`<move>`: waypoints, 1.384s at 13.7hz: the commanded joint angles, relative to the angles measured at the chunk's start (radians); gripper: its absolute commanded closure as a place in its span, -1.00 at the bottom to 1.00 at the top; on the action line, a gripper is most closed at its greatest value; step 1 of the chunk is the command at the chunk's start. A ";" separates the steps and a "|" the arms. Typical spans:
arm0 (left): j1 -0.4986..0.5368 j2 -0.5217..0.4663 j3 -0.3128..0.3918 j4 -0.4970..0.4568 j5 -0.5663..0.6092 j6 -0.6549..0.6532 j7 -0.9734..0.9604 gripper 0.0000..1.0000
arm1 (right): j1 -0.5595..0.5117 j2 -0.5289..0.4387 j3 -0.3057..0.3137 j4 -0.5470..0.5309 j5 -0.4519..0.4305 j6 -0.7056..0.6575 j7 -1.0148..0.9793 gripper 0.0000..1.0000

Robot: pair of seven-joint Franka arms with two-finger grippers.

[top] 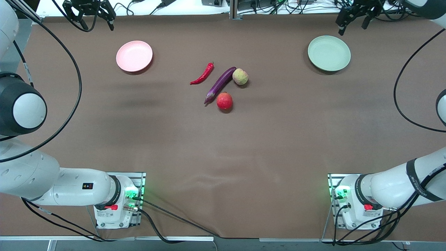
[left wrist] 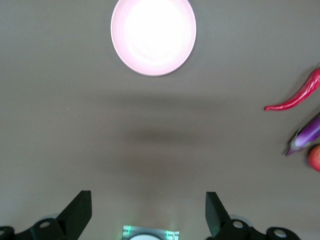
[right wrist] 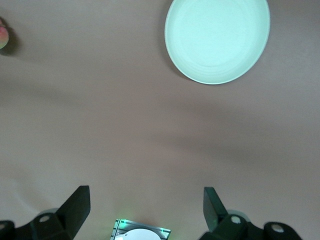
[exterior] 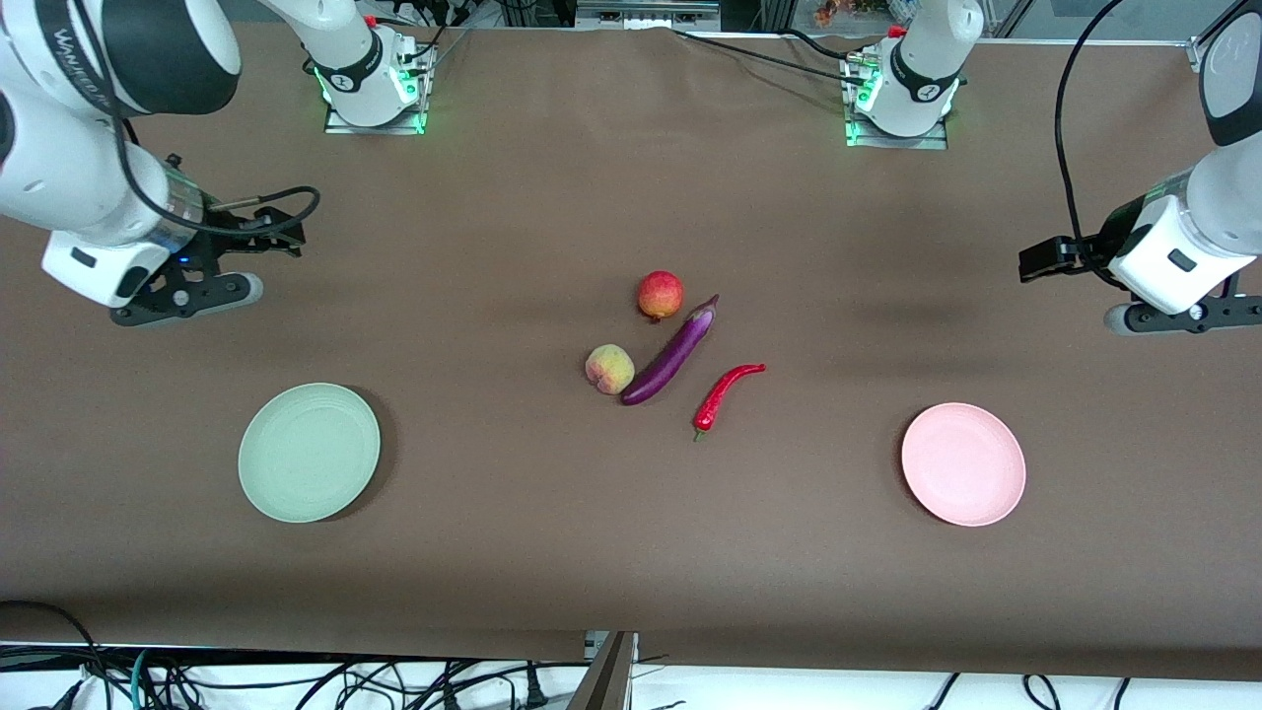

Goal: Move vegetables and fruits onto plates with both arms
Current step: 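Reach the left gripper to the chili while the right gripper reaches the peach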

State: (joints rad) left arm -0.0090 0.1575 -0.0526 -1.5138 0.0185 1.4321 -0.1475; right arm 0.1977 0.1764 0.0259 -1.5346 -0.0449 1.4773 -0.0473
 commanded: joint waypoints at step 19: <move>-0.338 0.272 -0.092 -0.197 -0.074 0.729 -0.422 -1.00 | 0.399 0.438 0.012 0.021 0.105 0.719 0.771 -1.00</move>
State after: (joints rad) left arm -0.3313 0.3840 -0.1533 -1.7289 -0.0792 2.1078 -0.5579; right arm 0.5872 0.5725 0.0343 -1.5342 0.0226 2.1427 0.7154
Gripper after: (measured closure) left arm 0.000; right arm 0.000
